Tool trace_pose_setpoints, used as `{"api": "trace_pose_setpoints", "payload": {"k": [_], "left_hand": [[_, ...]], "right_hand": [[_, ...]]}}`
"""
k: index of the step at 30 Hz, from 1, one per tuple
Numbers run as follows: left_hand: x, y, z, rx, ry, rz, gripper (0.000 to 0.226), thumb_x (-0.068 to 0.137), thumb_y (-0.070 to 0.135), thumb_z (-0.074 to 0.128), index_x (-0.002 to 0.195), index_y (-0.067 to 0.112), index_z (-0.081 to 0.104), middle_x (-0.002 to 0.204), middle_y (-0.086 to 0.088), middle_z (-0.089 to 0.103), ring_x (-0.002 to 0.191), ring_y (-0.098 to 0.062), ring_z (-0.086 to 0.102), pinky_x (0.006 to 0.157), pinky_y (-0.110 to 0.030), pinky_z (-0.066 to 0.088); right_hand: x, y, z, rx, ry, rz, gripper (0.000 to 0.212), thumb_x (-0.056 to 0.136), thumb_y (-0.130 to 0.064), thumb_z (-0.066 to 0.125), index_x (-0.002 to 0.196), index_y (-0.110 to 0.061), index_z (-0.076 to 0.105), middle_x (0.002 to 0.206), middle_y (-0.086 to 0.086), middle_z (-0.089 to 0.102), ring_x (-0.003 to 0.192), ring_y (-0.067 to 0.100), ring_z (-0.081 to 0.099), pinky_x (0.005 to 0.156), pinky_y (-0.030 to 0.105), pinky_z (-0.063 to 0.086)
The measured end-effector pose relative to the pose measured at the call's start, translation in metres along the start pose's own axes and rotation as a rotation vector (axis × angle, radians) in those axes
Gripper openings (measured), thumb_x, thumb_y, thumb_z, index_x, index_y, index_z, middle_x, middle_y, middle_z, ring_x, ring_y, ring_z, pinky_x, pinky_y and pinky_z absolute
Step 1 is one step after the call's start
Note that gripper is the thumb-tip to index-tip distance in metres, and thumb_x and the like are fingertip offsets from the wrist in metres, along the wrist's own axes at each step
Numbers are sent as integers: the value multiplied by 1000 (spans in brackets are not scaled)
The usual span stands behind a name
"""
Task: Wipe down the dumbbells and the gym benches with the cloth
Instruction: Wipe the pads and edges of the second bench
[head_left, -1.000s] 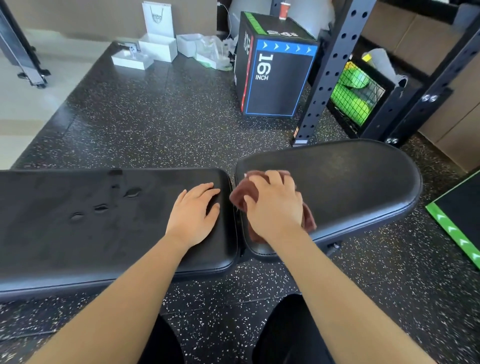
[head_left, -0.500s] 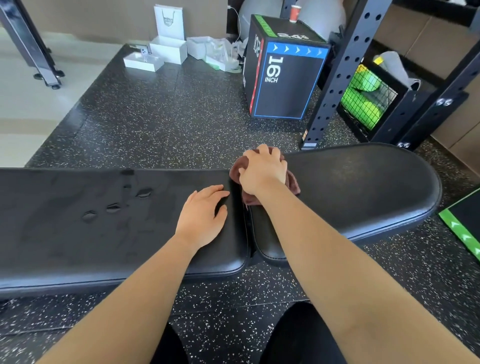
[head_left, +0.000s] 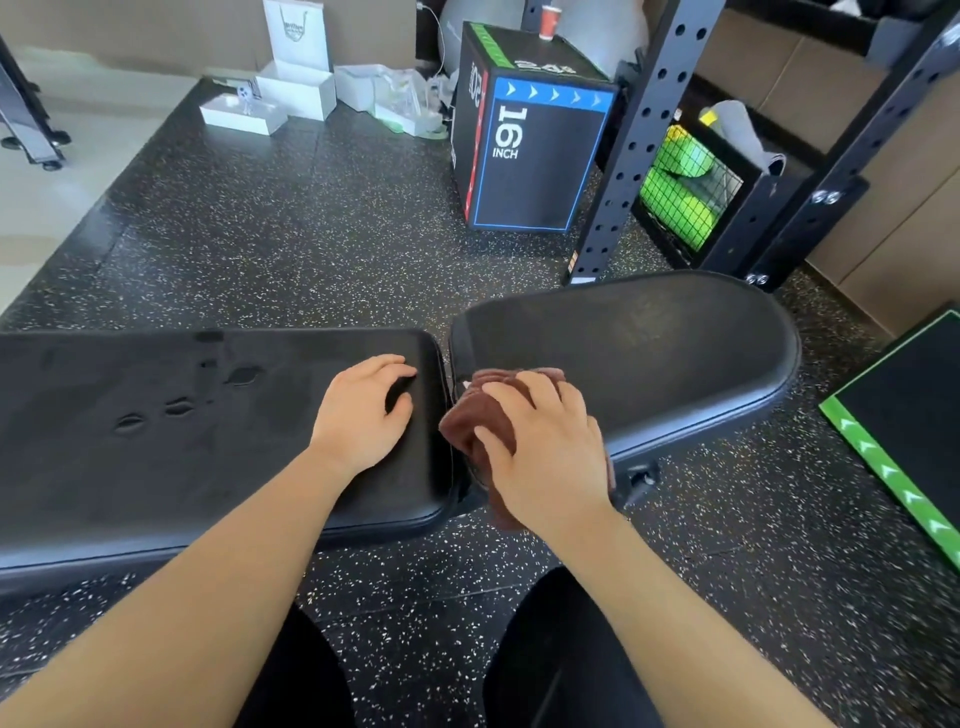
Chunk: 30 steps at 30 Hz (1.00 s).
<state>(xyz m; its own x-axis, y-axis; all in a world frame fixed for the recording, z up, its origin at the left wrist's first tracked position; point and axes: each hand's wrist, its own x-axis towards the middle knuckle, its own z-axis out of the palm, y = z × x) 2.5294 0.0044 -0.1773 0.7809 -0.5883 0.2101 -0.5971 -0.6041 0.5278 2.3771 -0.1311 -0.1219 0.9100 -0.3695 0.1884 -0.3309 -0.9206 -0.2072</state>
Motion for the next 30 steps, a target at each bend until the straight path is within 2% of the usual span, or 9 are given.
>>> {"api": "trace_pose_setpoints", "payload": {"k": [4, 7, 11, 13, 16, 19, 22, 26, 30], "left_hand": [[-3, 3, -1, -1, -24, -30, 32, 88, 17, 54, 120, 15, 61, 136, -3, 53, 102, -31, 58, 103, -39, 36], [-3, 4, -1, 4, -44, -43, 32, 90, 17, 51, 121, 16, 60, 138, -2, 50, 103, -32, 57, 105, -41, 35], [-6, 8, -1, -38, -25, -20, 29, 91, 15, 51, 117, 17, 63, 135, -4, 53, 113, -28, 55, 106, -44, 34], [-7, 17, 2, -121, 2, 12, 28, 91, 14, 51, 117, 17, 63, 134, -2, 53, 121, -22, 50, 107, -38, 33], [-5, 37, 7, -192, -3, 88, 31, 92, 16, 52, 121, 19, 59, 136, 2, 50, 126, -17, 44, 107, -32, 31], [4, 63, 10, -215, -69, 143, 36, 92, 23, 51, 128, 25, 54, 142, 8, 43, 128, -11, 40, 101, -29, 35], [14, 78, 16, -168, -136, 148, 41, 94, 31, 48, 135, 28, 47, 147, 11, 35, 131, -9, 33, 97, -22, 30], [14, 92, 28, -136, -154, 111, 45, 94, 32, 48, 138, 23, 43, 149, 3, 33, 135, -17, 29, 110, -33, 28], [10, 94, 34, -123, -108, 113, 45, 93, 31, 48, 137, 20, 44, 148, 0, 35, 135, -21, 31, 111, -36, 27]], "right_hand": [[15, 35, -17, -13, 79, 117, 39, 91, -44, 49, 129, -35, 47, 136, -2, 41, 121, 28, 36, 93, 44, 39], [35, 47, -26, -25, 80, 267, 40, 93, -43, 46, 132, -32, 46, 141, 1, 37, 126, 31, 33, 97, 47, 38], [13, 23, -12, -61, 83, 147, 38, 92, -41, 47, 129, -31, 46, 137, 1, 40, 123, 31, 35, 95, 48, 38], [-6, 17, -4, -40, 103, 81, 38, 91, -40, 49, 128, -32, 47, 135, 0, 43, 121, 30, 37, 93, 47, 39], [-10, 27, -6, 22, 145, 102, 39, 92, -39, 50, 130, -33, 48, 136, -1, 44, 121, 30, 38, 92, 46, 38], [4, 65, -25, 26, 270, 257, 38, 93, -40, 50, 130, -32, 50, 137, 0, 43, 120, 31, 37, 93, 47, 37], [25, 109, -51, 58, 378, 478, 38, 92, -38, 51, 130, -32, 51, 140, 0, 41, 125, 31, 34, 97, 48, 35], [39, 115, -58, 24, 332, 519, 37, 94, -38, 48, 131, -32, 49, 143, -1, 37, 130, 30, 30, 100, 48, 32], [17, 107, -51, 86, 383, 468, 37, 93, -37, 49, 130, -31, 51, 141, 0, 40, 127, 30, 33, 96, 49, 35]]}}
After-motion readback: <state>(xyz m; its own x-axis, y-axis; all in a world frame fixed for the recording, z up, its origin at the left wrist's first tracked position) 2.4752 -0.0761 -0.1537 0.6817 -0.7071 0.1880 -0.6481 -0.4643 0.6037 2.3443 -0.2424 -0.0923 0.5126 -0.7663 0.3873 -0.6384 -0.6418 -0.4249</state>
